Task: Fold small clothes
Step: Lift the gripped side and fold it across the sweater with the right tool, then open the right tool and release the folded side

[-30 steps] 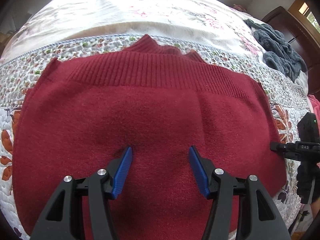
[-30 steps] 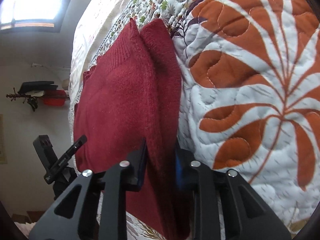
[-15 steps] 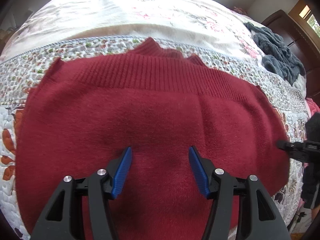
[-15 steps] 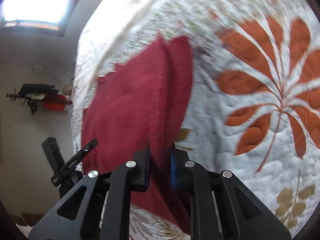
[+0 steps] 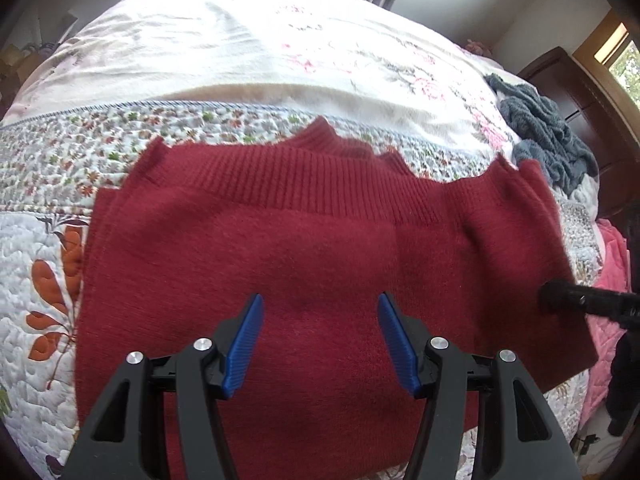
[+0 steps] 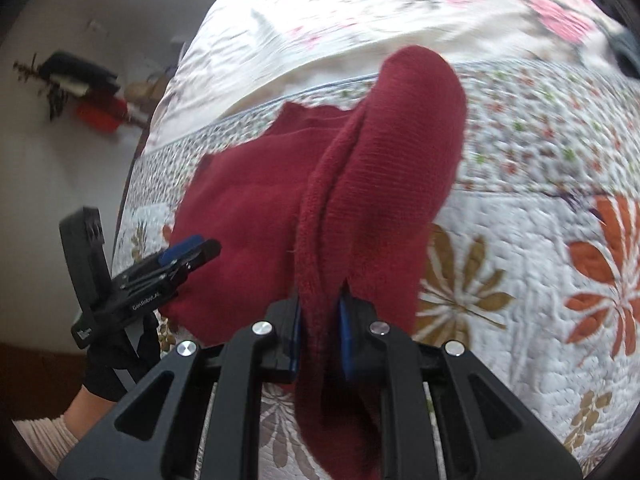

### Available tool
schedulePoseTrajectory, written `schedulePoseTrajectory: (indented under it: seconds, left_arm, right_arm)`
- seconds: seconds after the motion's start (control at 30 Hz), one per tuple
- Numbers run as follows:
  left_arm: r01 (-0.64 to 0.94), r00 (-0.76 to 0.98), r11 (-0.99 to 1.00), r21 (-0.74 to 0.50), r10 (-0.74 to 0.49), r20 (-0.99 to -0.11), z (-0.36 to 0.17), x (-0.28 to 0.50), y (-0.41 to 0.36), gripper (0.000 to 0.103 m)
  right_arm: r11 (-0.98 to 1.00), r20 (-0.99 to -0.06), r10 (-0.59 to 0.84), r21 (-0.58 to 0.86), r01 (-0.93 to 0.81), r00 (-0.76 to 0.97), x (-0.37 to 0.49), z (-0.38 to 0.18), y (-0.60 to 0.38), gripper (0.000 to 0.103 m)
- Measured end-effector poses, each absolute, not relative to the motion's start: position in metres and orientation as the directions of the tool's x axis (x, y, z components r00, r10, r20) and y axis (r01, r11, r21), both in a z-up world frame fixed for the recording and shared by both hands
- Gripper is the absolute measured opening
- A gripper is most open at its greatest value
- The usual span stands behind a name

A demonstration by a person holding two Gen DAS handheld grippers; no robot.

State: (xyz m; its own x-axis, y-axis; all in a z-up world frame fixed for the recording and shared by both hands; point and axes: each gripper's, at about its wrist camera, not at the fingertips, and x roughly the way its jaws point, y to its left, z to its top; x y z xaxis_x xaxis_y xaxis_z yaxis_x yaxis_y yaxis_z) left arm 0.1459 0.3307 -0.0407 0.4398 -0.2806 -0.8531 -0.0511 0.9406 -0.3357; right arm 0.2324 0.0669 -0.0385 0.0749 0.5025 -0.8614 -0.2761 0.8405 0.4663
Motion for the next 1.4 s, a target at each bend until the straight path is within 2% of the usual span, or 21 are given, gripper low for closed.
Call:
schedulePoseTrajectory:
  seconds: [0.33, 0.63, 0.8, 0.9, 1.1, 1.23, 1.4]
  left_arm:
    - [-0.090, 0.446, 0.924, -0.372, -0.297, -0.845, -0.042, 0.146, 0.351, 0.060]
    - [-0.098, 0.441, 0.907, -0.409, -0.329, -0.835, -0.043, 0.146, 0.358, 0.060]
    - [-0.079, 0.431, 0.883, -0.462, -0.388, -0.815, -0.040, 0.152, 0.350, 0.060]
    - [-0.058, 0.406, 0.863, -0.502, -0.439, -0.801, -0.042, 0.158, 0.340, 0.060]
    - [-0.037, 0.354, 0.811, -0.583, -0.535, -0.767, -0.053, 0.171, 0.315, 0.062]
    - [-0.056, 0.318, 0.780, -0.623, -0.578, -0.752, -0.068, 0.176, 0.305, 0.064]
    - [-0.070, 0.290, 0.703, -0.708, -0.664, -0.689, -0.083, 0.181, 0.294, 0.064]
  right_arm:
    - [0.859, -0.902, 0.431, 0.420, -0.294, -0.029, 0.232, -0.090, 0.133, 0.016]
    - [0.813, -0.843, 0.527, 0.536, -0.229, -0.104, 0.235, -0.113, 0.142, 0.043]
    - [0.758, -0.771, 0.624, 0.637, -0.138, -0.128, 0.241, -0.117, 0.129, 0.044]
    - [0.737, -0.748, 0.659, 0.662, -0.133, -0.072, 0.239, -0.096, 0.114, 0.044]
    - [0.743, -0.745, 0.667, 0.660, -0.107, 0.036, 0.233, -0.064, 0.065, 0.045]
    - [0.788, -0.785, 0.615, 0.611, -0.072, 0.071, 0.225, -0.072, 0.035, 0.045]
    - [0.784, -0.782, 0.621, 0.620, -0.036, 0.061, 0.209, -0.091, 0.019, 0.045]
